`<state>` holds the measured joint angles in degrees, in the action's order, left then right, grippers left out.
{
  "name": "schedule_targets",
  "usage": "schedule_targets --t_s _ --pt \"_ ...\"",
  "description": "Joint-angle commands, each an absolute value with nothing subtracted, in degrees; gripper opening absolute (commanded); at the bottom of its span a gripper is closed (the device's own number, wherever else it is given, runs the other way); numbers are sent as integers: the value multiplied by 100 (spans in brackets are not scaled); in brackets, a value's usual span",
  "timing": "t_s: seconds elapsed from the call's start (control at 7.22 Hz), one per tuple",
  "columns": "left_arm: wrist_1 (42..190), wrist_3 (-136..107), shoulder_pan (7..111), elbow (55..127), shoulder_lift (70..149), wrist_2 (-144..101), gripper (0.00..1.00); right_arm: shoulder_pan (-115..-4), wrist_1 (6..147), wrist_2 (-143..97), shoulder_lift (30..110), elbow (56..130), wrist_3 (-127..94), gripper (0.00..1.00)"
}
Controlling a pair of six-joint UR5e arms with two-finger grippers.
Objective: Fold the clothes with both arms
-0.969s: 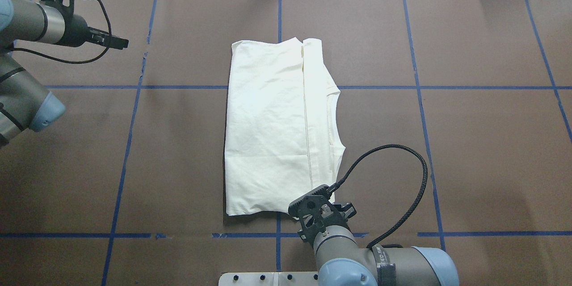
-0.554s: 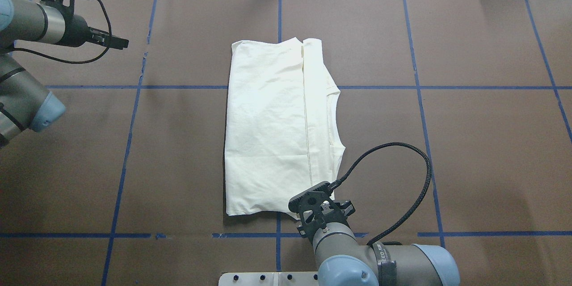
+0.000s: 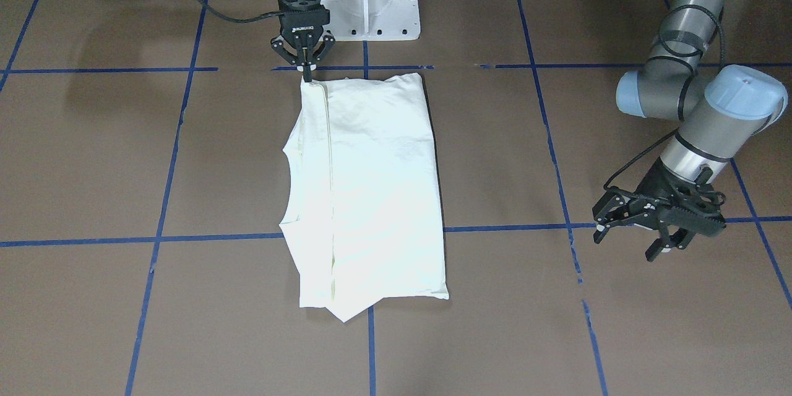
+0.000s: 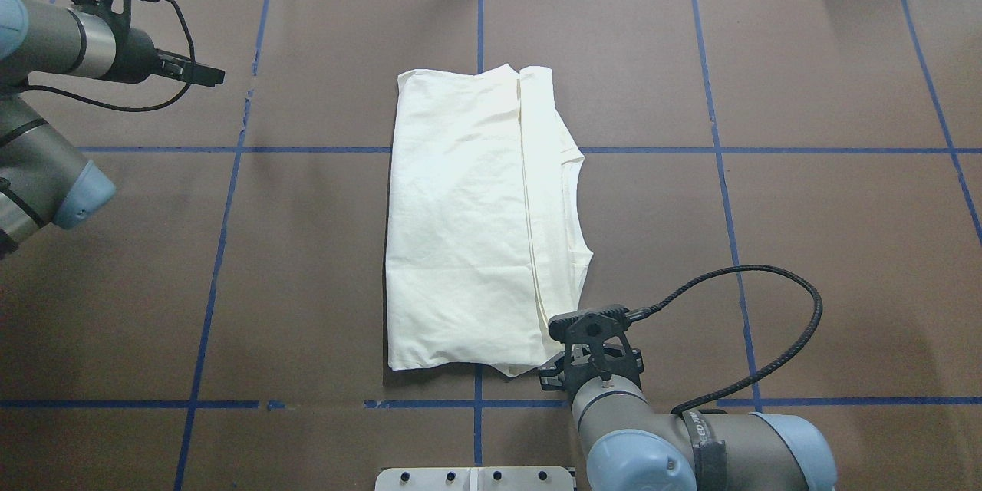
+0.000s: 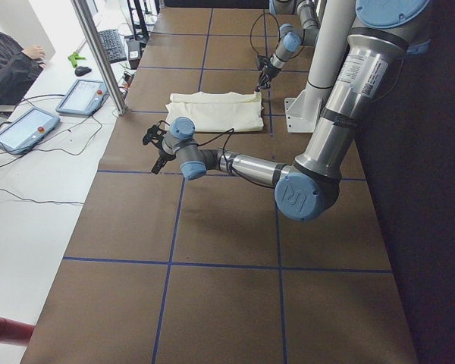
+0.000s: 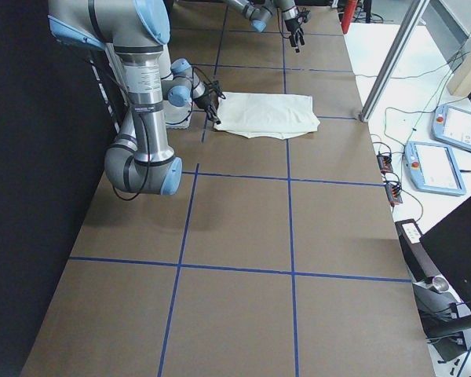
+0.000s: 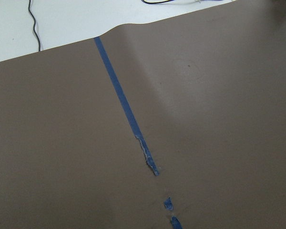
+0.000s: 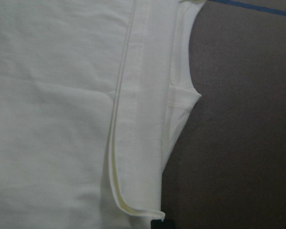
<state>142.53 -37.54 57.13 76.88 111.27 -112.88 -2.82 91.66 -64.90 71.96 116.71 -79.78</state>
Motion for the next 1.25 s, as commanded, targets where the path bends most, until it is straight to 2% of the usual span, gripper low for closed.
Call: schedule_targets --t_s 0.0,0.42,0.55,0.69,0.83,1.11 --pt "14273 -3770 5704 7690 11136 -11285 100 -124 9167 -6460 7593 11873 -9031 0" --pt "14273 -3771 5704 7682 11136 -11276 100 386 9167 -5986 7717 11821 -10368 0" --pt "14273 -3779 5704 7690 11136 -11276 100 404 9167 -5994 7691 11821 -10388 65" --pt "14273 -3779 5704 7690 11136 -11276 100 343 9167 -6020 7638 11934 -10319 100" --pt "14273 -3805 5695 7699 11136 -11276 100 117 9158 -6073 7629 12066 -10040 100" --pt "14273 -3823 5687 7699 11144 -11276 100 -716 9176 -6735 7236 11884 -8812 100"
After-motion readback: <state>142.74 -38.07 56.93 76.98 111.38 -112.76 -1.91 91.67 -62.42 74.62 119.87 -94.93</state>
